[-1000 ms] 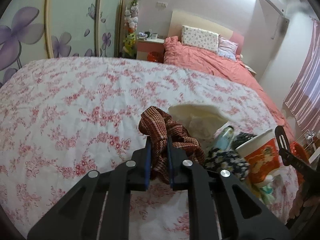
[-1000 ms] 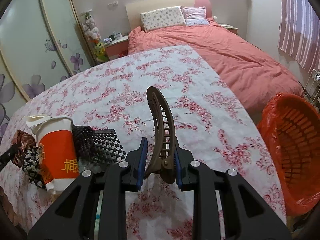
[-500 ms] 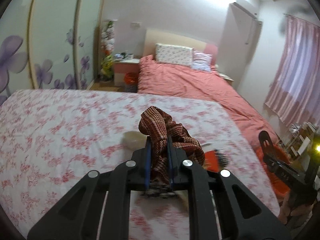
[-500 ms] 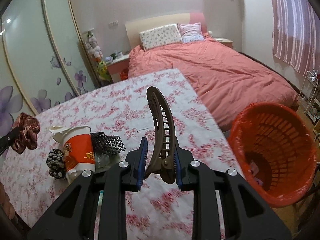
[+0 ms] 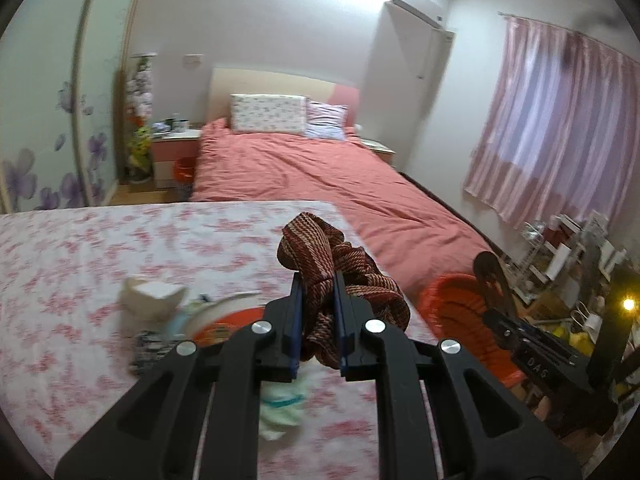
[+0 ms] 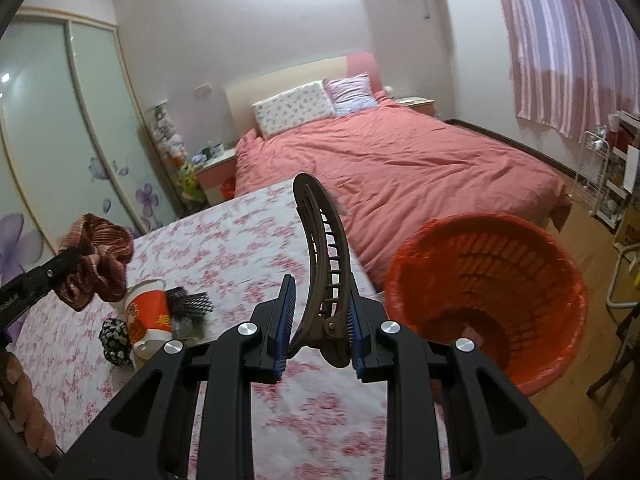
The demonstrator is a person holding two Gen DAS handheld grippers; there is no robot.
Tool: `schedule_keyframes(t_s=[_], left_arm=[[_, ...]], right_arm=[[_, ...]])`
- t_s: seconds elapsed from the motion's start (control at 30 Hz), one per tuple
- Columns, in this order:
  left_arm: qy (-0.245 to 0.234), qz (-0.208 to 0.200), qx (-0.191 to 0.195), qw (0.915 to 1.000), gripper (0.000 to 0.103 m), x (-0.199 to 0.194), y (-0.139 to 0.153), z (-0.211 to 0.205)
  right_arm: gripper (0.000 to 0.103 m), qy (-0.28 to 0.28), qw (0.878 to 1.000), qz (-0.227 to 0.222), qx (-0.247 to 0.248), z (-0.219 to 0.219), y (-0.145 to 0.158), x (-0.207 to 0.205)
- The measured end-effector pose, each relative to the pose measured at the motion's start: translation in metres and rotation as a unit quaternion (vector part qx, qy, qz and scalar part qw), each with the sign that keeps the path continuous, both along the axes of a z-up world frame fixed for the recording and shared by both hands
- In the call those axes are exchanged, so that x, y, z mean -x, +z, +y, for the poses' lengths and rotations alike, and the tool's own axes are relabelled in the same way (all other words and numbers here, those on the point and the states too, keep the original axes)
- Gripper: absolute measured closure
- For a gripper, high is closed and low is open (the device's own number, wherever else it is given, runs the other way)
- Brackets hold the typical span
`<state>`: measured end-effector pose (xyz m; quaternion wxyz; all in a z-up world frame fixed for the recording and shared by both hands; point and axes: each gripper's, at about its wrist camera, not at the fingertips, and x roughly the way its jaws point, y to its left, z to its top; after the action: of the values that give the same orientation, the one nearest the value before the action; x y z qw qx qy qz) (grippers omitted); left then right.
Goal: Collect trash
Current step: 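Carry scrunchie and hair clip over the orange basket and open both grippers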
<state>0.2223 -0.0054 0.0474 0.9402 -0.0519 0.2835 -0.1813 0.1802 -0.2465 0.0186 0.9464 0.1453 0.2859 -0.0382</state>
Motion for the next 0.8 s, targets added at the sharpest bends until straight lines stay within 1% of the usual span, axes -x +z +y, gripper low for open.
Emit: schedule_keyframes(t_s=[0.3, 0.57, 0.8], left_arm=[[-0.077, 0.007, -0.003, 0.997, 0.089, -0.002, -0.011, -0.084], [-0.14, 0.018, -0.014, 0.9899, 0.089, -0.007, -0.031, -0.162], [-0.177, 0.032, -0.03, 0.9832, 0.089, -0.013, -0.053, -0.21]], right_arm=[[0.078, -0.051, 0.999, -0.01, -0.001, -0.044, -0.009, 0.012], [0.078, -0.095, 0.995, -0.007, -0.019, -0.089, -0.025, 0.012], [0.078, -0.125, 0.991, 0.0, -0.041, -0.125, -0.043, 0.008]])
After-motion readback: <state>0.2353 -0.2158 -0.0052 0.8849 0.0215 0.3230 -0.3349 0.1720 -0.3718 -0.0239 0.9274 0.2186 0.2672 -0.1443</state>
